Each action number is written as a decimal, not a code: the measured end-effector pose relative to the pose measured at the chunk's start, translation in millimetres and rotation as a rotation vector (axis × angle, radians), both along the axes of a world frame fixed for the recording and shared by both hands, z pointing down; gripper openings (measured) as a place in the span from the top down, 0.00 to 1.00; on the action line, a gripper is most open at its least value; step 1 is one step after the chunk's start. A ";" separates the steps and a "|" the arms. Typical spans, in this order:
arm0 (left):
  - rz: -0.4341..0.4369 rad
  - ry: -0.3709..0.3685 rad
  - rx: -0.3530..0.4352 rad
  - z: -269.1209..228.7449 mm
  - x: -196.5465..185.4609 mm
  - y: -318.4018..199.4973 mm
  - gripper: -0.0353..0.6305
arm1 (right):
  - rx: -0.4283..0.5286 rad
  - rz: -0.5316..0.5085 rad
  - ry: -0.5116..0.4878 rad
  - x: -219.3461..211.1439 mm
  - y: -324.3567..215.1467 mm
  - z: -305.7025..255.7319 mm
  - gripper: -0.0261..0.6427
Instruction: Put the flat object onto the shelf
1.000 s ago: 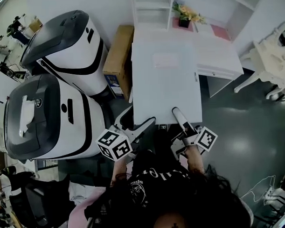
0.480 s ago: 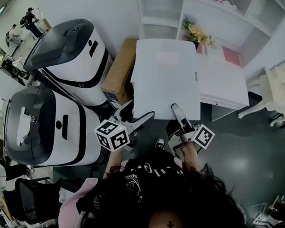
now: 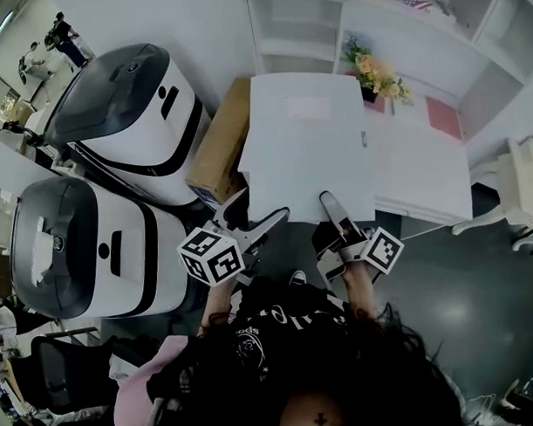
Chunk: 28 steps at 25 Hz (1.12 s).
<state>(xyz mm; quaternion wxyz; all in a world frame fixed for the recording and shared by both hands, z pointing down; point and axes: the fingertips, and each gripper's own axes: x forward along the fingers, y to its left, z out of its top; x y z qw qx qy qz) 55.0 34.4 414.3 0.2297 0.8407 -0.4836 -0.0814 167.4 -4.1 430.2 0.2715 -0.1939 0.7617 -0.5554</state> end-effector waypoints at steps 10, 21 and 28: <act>-0.058 -0.014 -0.047 10.6 -7.2 -18.5 0.27 | -0.067 -0.055 -0.015 -9.1 -23.2 16.9 0.50; -0.020 -0.005 -0.041 12.3 -19.5 -75.4 0.27 | -0.081 -0.023 -0.006 -19.4 -75.2 19.4 0.50; 0.004 -0.002 -0.014 1.6 -46.2 -130.9 0.27 | -0.055 -0.010 0.007 -45.6 -129.4 6.7 0.50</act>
